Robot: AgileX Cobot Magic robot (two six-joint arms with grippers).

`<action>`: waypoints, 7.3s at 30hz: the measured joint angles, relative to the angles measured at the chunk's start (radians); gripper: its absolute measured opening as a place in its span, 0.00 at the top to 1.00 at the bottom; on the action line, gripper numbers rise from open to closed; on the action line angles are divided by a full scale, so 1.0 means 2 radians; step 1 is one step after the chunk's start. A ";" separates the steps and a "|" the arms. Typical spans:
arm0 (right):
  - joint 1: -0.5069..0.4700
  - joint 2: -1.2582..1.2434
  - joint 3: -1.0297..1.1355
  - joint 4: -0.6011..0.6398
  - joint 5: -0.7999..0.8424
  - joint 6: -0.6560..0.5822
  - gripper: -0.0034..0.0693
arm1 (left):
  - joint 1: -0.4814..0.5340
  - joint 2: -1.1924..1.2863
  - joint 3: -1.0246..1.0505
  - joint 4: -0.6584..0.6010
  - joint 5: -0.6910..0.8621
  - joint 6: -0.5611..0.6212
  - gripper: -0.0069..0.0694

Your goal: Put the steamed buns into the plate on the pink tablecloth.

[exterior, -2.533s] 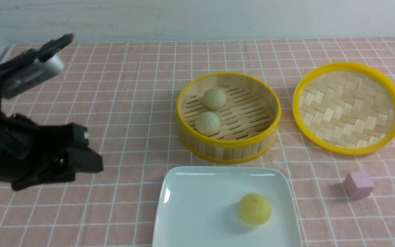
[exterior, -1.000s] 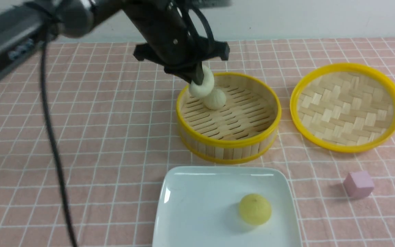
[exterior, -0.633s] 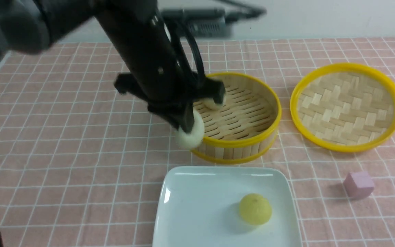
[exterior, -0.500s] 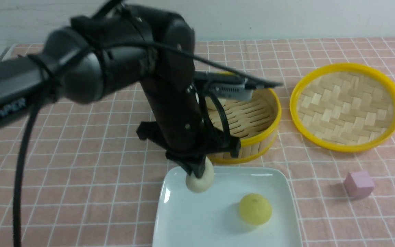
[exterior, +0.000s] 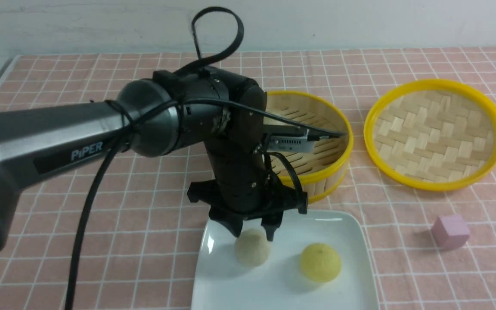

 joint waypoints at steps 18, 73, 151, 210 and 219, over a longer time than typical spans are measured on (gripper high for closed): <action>0.000 0.000 0.000 -0.012 0.000 0.001 0.90 | 0.080 0.162 -0.353 0.000 0.055 -0.019 0.86; 0.000 0.000 0.000 -0.023 0.006 0.001 0.81 | -0.044 -0.188 0.096 -0.028 0.017 0.058 0.88; 0.000 -0.142 -0.005 -0.014 -0.155 0.001 0.96 | -0.105 -0.229 0.159 0.085 -0.150 -0.015 0.91; -0.293 -0.242 0.229 0.082 -0.228 0.001 0.88 | -0.105 -0.409 0.159 0.169 -0.063 -0.015 0.88; -0.294 -0.242 0.229 0.082 -0.228 0.001 0.86 | -0.105 -0.552 0.177 0.199 0.034 -0.015 0.88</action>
